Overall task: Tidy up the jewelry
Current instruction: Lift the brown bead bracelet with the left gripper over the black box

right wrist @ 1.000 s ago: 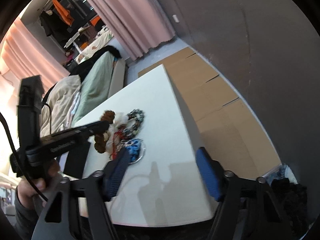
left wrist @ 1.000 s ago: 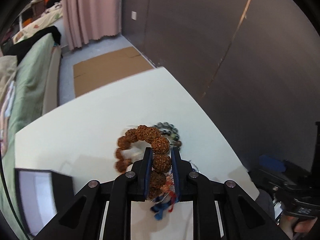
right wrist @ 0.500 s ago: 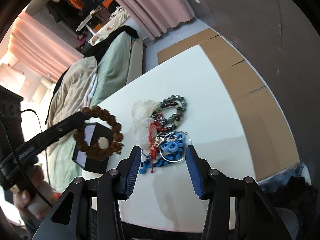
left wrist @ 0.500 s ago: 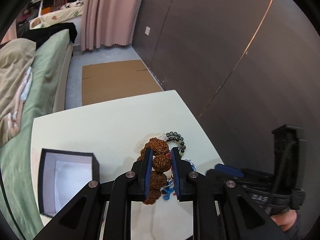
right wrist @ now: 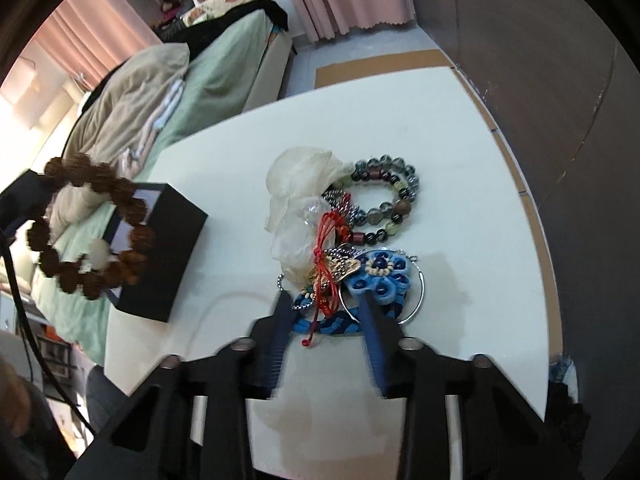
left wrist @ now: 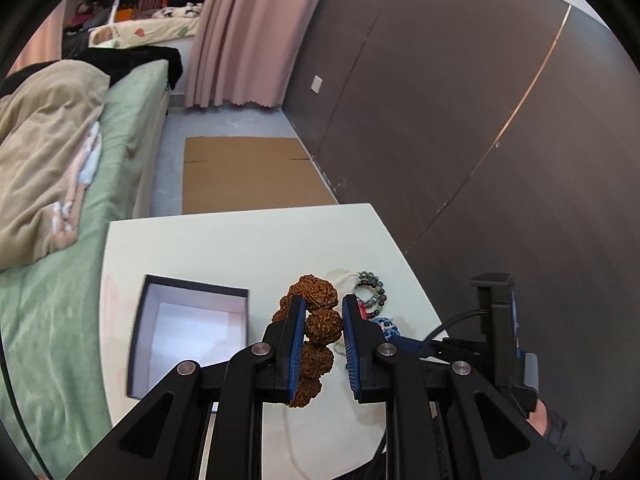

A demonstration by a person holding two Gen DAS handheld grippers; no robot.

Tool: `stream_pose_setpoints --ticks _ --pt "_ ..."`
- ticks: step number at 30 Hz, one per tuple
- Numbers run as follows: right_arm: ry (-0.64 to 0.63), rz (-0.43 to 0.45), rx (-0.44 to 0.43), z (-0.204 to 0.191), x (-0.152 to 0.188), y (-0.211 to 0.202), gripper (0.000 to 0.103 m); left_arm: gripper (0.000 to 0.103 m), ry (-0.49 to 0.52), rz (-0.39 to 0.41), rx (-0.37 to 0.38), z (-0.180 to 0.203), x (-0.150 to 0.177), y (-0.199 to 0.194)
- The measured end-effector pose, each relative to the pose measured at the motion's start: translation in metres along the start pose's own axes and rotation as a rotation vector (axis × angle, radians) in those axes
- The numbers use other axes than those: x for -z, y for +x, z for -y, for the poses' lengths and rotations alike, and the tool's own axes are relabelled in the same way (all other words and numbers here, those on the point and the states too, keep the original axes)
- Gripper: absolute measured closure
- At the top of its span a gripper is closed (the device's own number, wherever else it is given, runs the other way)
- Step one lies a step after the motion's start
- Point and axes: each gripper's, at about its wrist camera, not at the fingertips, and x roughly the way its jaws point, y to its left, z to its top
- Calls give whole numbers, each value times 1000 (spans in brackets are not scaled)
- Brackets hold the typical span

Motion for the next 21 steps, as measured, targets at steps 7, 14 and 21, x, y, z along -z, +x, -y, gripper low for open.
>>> stream_pose_setpoints --ticks 7,14,21 --pt "-18 32 -29 -4 -2 -12 98 84 -32 34 -8 -21 5 -18" --pt "-33 103 -56 -19 -15 -48 98 84 -69 52 4 -44 7 -27" --pt "-54 160 -102 -41 -26 -78 98 84 -113 46 5 -67 7 -20"
